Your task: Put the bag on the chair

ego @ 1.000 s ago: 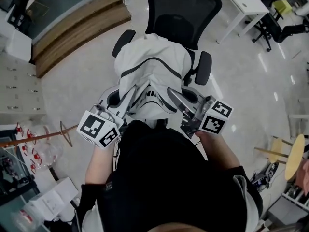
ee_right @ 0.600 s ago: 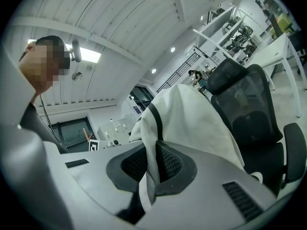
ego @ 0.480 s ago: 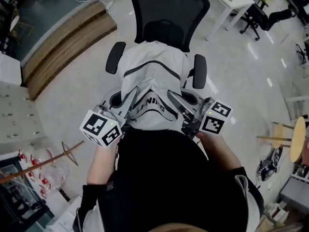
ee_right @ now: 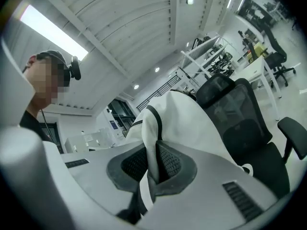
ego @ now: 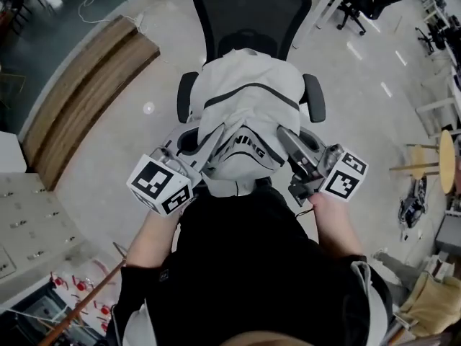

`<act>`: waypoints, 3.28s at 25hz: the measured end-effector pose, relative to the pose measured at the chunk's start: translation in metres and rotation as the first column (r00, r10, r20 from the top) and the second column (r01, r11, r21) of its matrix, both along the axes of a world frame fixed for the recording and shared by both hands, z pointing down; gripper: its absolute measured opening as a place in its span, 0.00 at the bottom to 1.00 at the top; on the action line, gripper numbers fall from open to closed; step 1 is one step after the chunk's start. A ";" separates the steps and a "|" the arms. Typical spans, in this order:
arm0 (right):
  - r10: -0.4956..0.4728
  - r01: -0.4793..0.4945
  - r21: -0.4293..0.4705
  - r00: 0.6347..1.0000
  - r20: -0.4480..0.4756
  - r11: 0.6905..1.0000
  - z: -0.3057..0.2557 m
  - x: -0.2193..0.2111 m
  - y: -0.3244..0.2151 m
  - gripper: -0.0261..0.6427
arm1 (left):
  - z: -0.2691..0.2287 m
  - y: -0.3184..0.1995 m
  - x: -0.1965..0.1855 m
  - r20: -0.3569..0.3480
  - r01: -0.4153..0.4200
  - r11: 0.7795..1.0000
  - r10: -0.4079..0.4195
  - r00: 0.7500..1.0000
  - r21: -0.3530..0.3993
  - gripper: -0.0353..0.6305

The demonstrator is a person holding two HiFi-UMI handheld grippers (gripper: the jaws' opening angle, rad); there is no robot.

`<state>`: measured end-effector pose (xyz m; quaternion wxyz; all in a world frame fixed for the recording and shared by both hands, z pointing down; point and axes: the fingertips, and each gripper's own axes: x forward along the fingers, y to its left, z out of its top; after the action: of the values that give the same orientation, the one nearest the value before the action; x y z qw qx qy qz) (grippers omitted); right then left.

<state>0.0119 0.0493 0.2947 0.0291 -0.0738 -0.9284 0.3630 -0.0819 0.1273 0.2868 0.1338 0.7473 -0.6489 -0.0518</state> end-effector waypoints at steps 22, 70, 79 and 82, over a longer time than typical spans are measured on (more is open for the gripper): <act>0.221 -0.219 -0.034 0.974 0.042 0.975 -0.006 -0.055 -0.010 0.09 | -0.005 -0.036 -0.074 0.033 -0.202 0.979 0.203 0.979 -0.017 0.09; 0.617 -0.700 -0.206 0.706 -0.347 0.684 0.265 -0.108 -0.234 0.09 | 0.270 -0.331 -0.147 -0.213 -0.607 0.699 0.572 0.792 -0.380 0.09; 0.677 -0.765 -0.290 0.644 -0.356 0.575 0.298 -0.103 -0.318 0.10 | 0.310 -0.418 -0.158 -0.229 -0.551 0.749 0.502 0.834 -0.367 0.09; 0.671 -0.776 -0.300 0.630 -0.391 0.554 0.314 -0.118 -0.332 0.10 | 0.327 -0.431 -0.173 -0.264 -0.509 0.772 0.436 0.860 -0.382 0.09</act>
<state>-0.1059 -0.2828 0.6082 -0.0336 0.3555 -0.7563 0.5482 -0.2553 -0.3038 0.6138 0.3590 0.8299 -0.4212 0.0711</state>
